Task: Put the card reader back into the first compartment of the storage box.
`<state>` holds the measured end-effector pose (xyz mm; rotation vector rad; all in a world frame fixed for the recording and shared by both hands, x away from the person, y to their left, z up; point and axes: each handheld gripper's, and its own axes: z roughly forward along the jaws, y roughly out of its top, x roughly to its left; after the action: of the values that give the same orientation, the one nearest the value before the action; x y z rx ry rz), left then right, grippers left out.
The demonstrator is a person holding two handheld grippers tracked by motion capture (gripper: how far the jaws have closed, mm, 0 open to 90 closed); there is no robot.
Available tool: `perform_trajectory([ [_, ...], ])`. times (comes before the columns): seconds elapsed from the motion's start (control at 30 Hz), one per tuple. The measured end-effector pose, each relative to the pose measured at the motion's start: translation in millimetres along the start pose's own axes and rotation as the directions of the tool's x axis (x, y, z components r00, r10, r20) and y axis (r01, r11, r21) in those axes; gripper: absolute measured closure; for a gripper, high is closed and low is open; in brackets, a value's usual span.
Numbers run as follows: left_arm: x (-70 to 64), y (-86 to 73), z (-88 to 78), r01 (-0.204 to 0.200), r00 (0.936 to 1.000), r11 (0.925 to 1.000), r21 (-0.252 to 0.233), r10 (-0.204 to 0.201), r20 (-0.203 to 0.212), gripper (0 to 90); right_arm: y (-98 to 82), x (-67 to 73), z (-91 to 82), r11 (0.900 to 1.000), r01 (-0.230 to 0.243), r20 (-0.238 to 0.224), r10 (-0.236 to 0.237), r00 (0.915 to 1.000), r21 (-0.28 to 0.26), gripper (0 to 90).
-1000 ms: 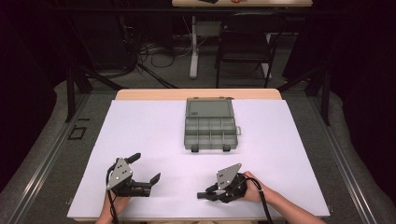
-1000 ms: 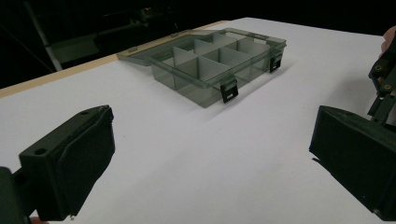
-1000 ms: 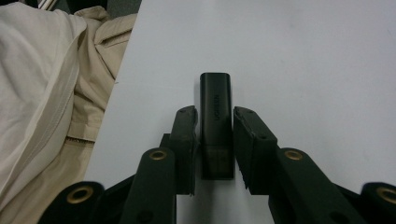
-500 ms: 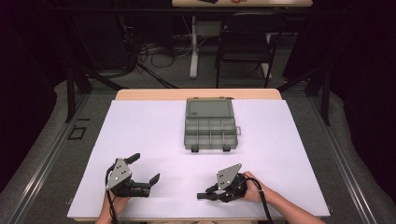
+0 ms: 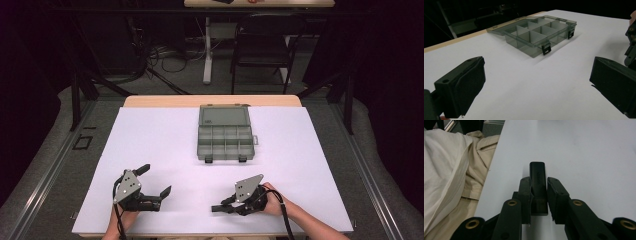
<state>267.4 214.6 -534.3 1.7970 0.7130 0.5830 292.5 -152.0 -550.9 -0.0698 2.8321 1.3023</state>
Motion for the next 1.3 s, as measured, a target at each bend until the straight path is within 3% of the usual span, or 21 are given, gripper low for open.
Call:
perform_trajectory([
  [0.4,0.3,-0.2,0.0,0.001,1.0,1.0,0.0,-0.001,-0.002,0.0,9.9,2.7,-18.0,0.998,0.006,0.062,-0.002,0.9981,-0.064,74.1],
  [0.9,0.1,0.0,-0.2,-0.003,1.0,1.0,-0.009,0.003,-0.001,0.0,16.4,4.9,-29.7,0.997,-0.012,0.118,0.02,0.9928,-0.07,74.1],
  [1.3,0.4,-0.1,-0.5,-0.001,1.0,1.0,-0.009,0.001,-0.005,0.0,14.2,-2.5,-37.7,0.996,-0.063,0.203,0.076,0.9762,-0.068,74.1],
])
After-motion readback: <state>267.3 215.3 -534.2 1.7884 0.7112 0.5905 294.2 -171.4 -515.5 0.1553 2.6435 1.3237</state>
